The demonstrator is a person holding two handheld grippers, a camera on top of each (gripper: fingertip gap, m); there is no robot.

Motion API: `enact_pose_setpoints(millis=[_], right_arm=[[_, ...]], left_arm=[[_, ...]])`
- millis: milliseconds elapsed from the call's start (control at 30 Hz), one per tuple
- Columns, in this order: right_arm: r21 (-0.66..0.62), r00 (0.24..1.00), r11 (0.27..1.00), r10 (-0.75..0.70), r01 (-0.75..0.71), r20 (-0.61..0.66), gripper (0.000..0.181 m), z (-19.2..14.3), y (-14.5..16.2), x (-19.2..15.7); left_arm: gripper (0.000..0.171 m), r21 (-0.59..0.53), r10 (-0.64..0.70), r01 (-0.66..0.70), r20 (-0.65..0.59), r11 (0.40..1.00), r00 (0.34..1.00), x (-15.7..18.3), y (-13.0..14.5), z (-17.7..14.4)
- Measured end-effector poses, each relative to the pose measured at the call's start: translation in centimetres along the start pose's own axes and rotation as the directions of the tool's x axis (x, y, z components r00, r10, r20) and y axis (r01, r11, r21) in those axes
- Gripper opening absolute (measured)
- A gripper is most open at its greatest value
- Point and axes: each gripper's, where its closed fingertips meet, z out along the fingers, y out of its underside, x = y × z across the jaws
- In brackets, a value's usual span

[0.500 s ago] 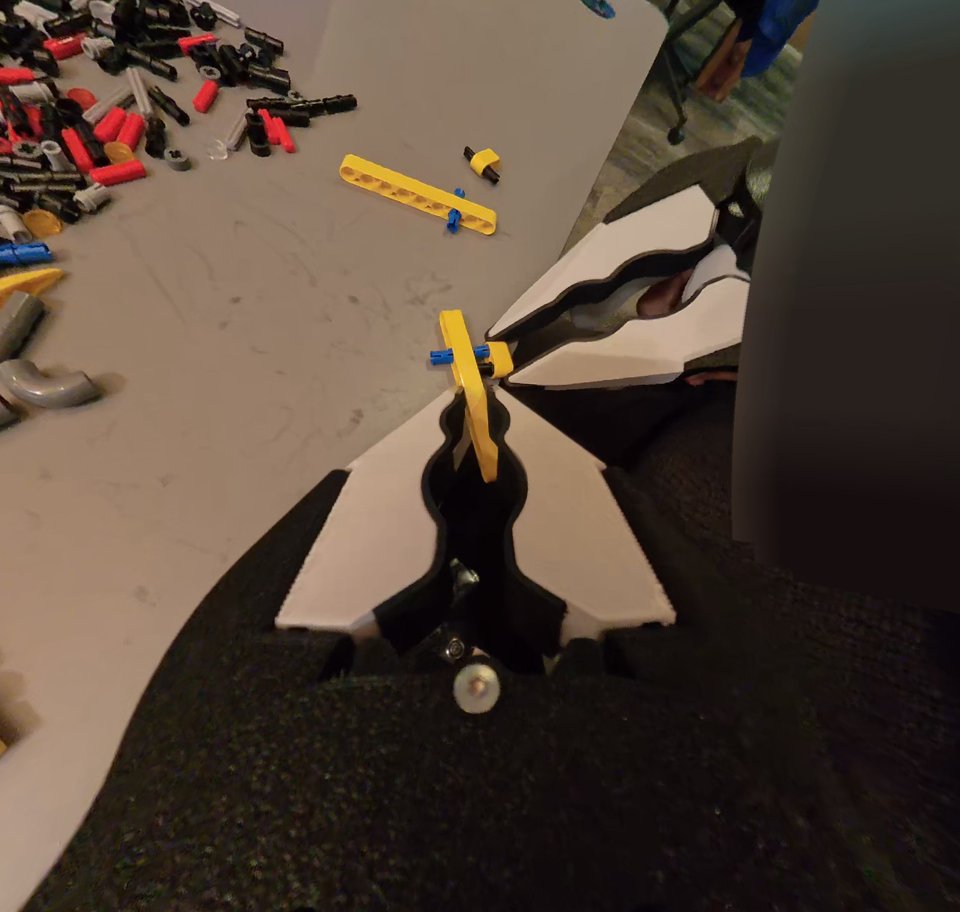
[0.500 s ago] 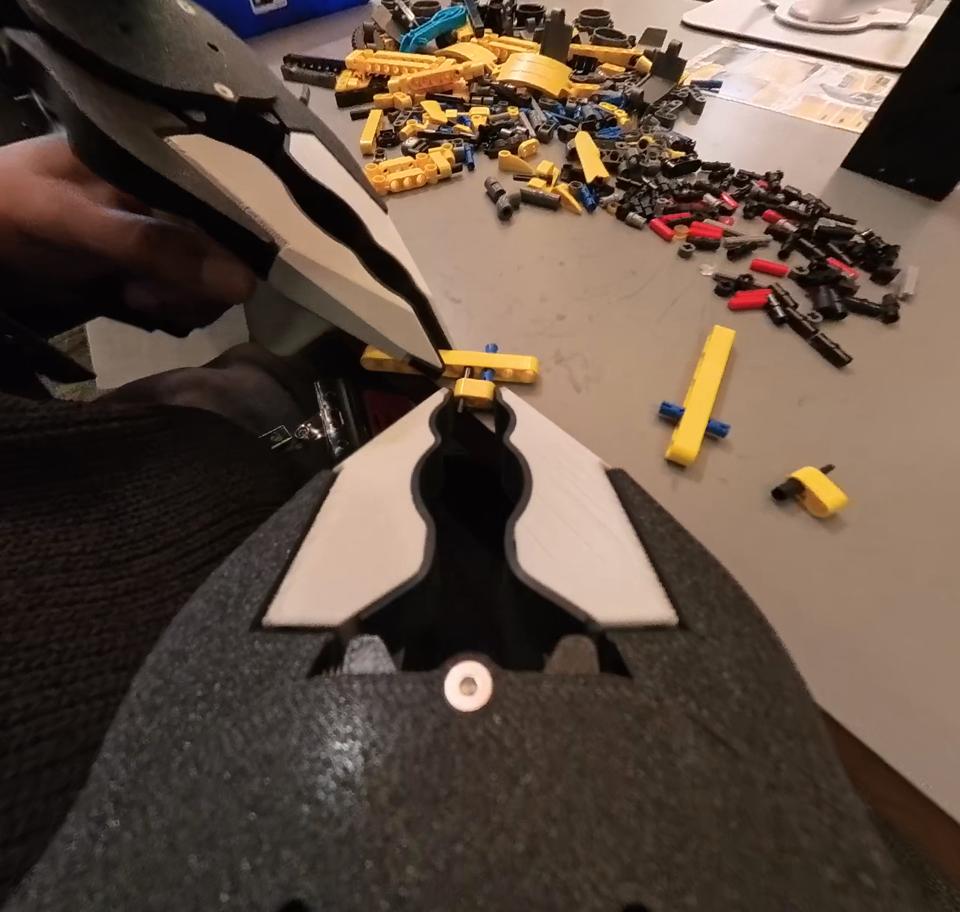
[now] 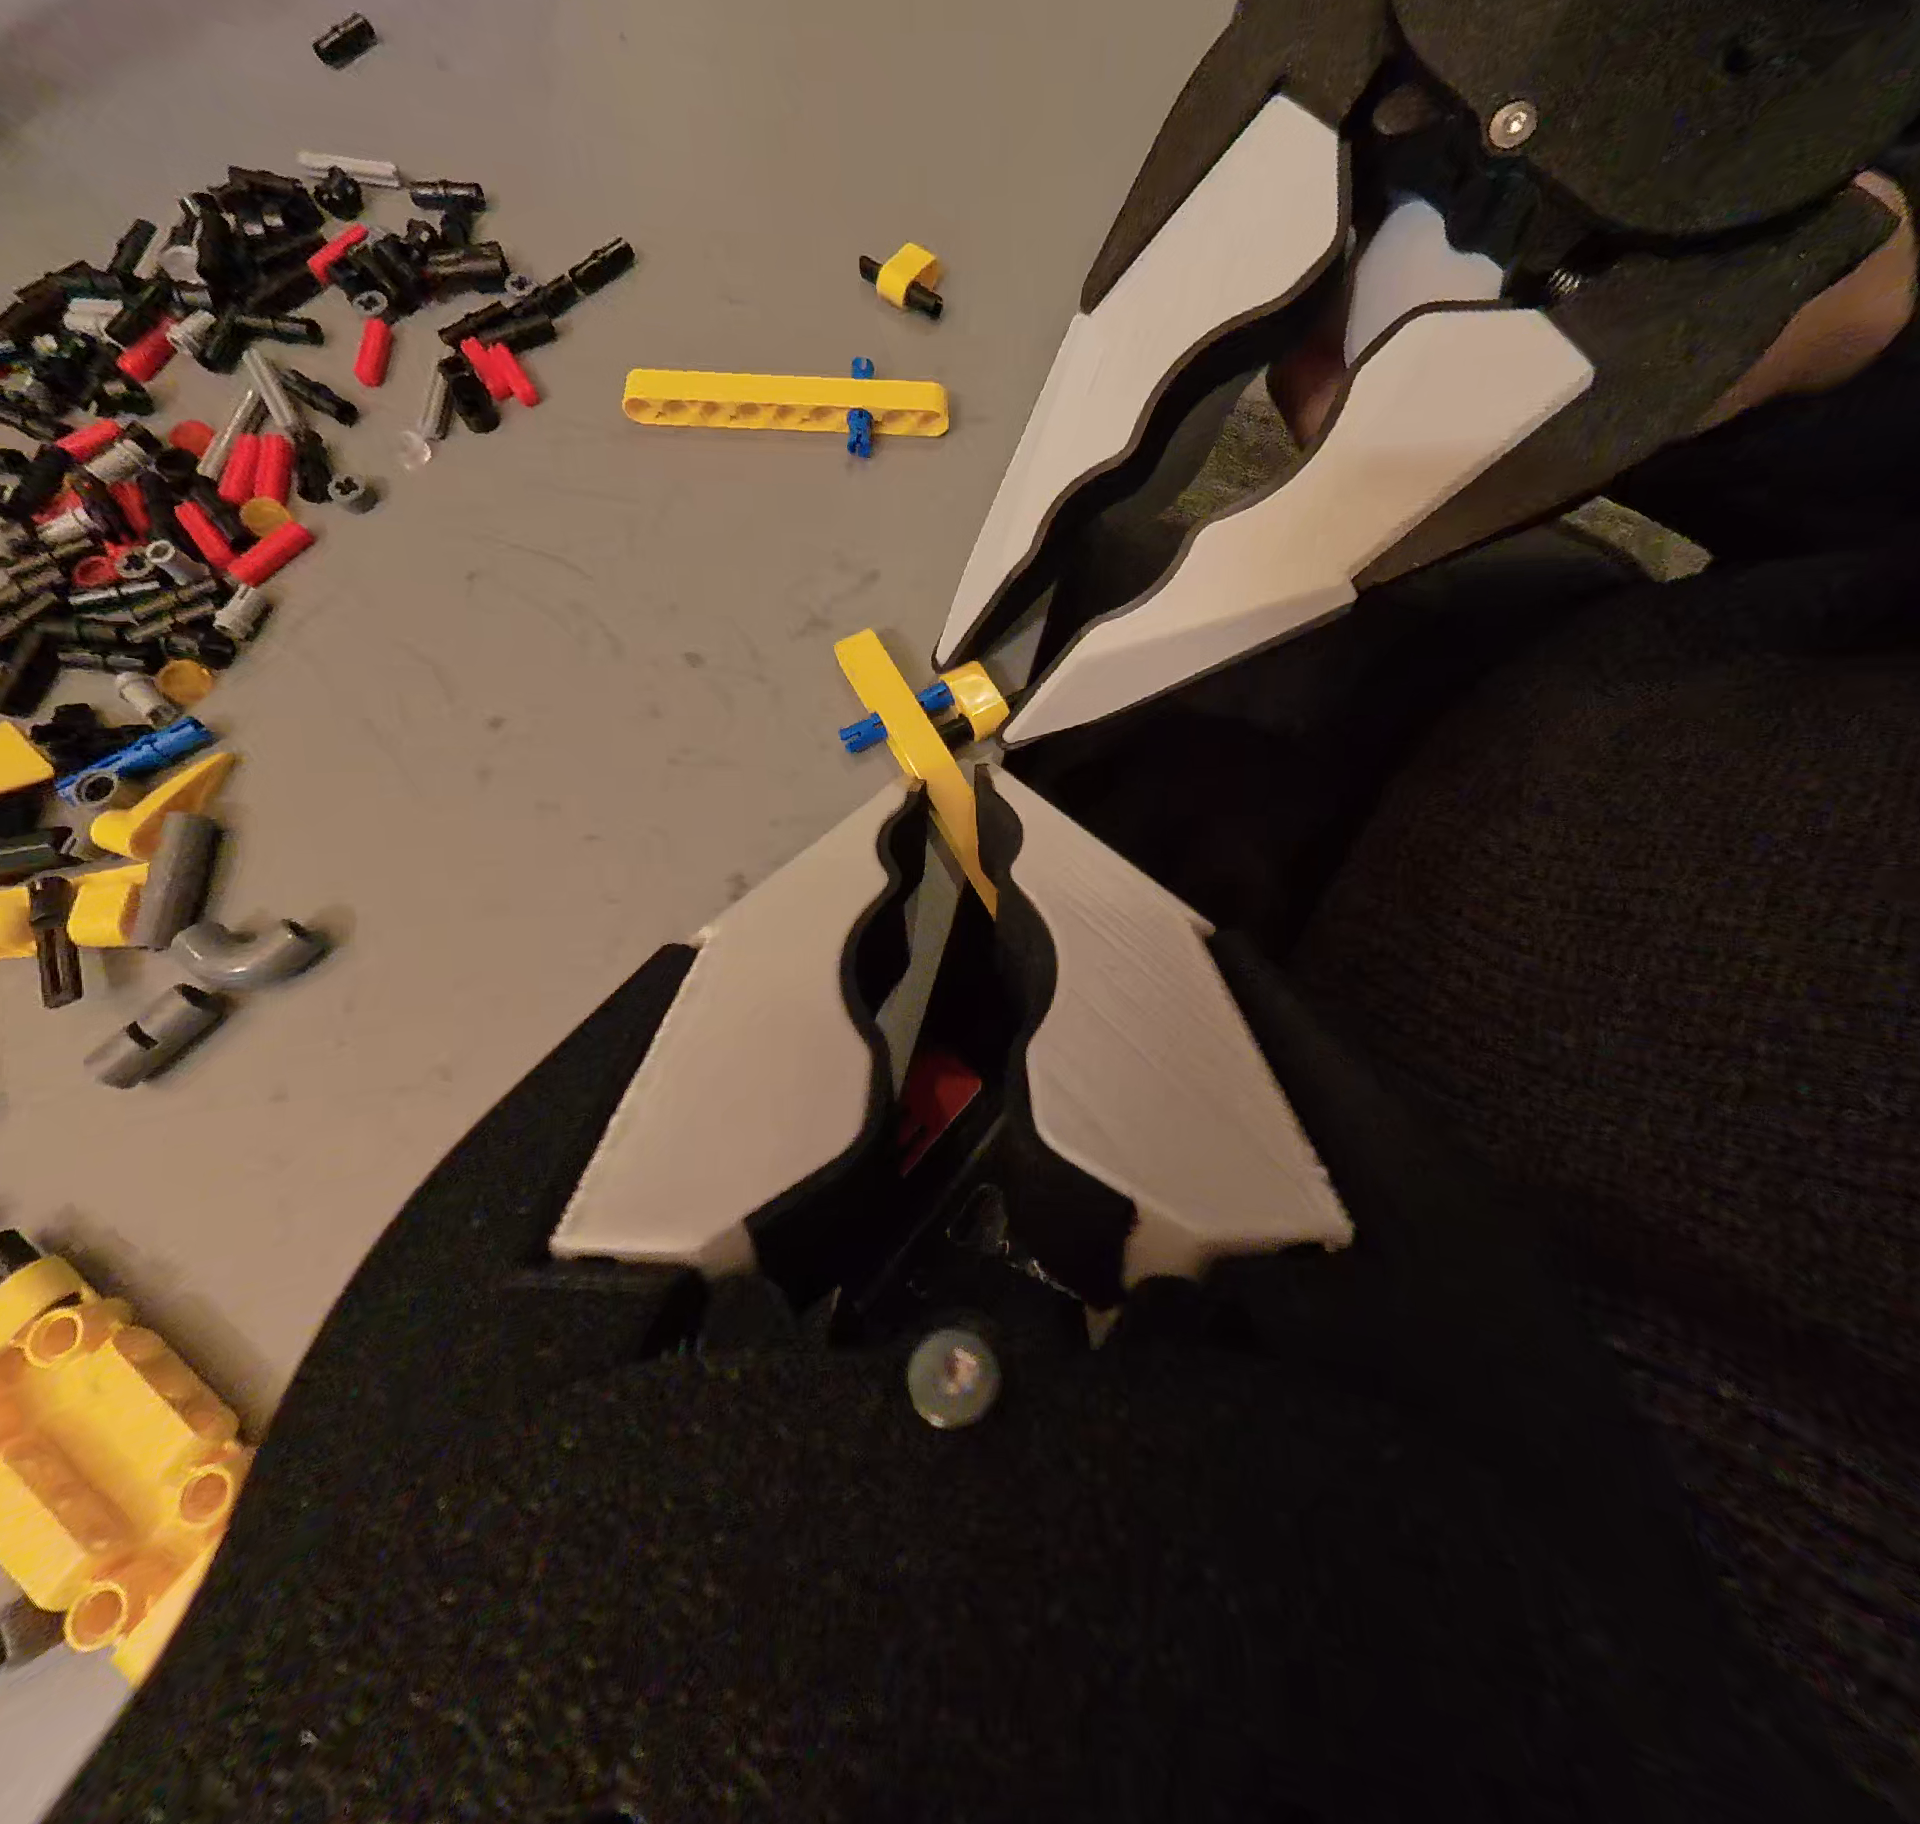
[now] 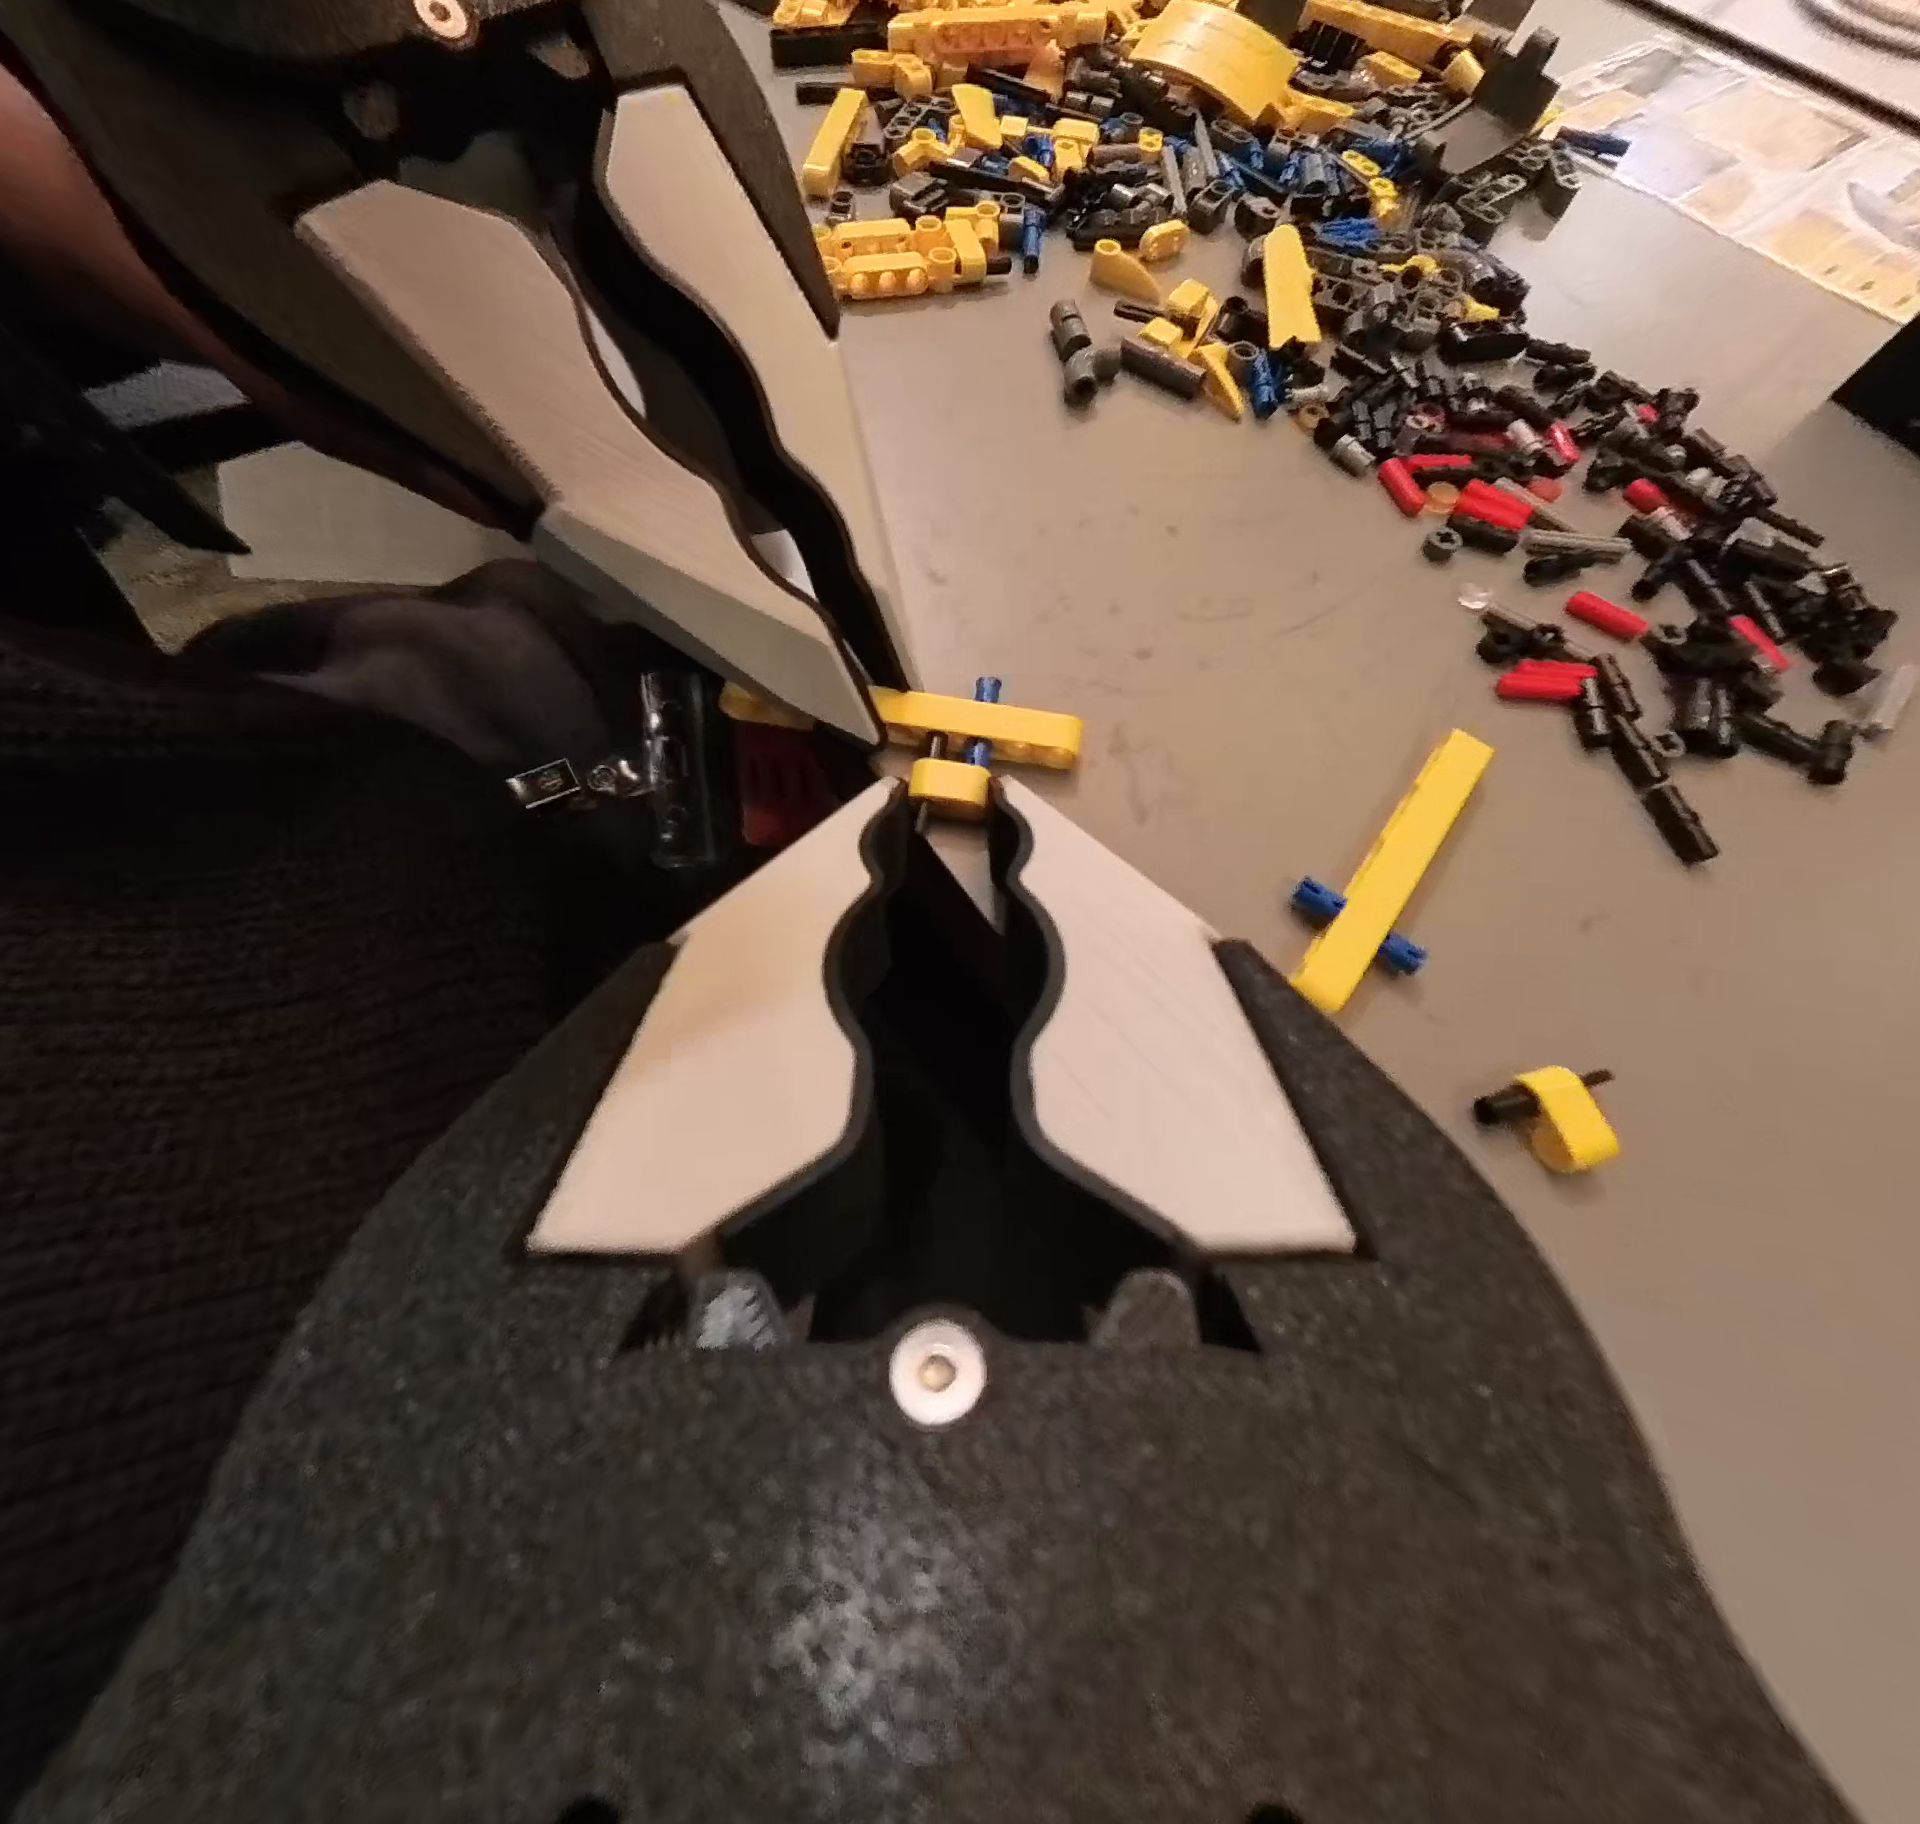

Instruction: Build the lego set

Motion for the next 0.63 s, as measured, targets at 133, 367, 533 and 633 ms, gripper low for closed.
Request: enact_pose_setpoints(millis=[133, 367, 533, 633], right_arm=[[-0.016, 0.999, 0.999, -0.042, 0.043, 0.029, 0.014, -0.03, -0.03, 0.07], [-0.079, 0.986, 0.987, -0.128, 0.137, 0.105, 0.013, 0.08, -0.37, 0.25], [-0.118, 0.981, 0.984, -0.117, 0.136, 0.155, 0.013, 0.21, -0.72, 0.50], [-0.139, 0.985, 0.990, -0.010, 0.035, 0.175, 0.013, 0.34, -0.86, 0.76]], left_arm=[[0.009, -0.002, 0.022, -0.022, -0.019, 1.000, 1.000, 0.07, -0.01, -0.03], [0.009, -0.026, 0.075, -0.076, -0.047, 0.997, 0.996, 0.05, 0.01, -0.05], [0.008, -0.013, 0.073, -0.073, -0.053, 0.997, 0.996, 0.02, -0.06, -0.09], [0.006, 0.000, 0.067, -0.068, -0.060, 0.998, 0.996, -0.06, -0.18, -0.05]])
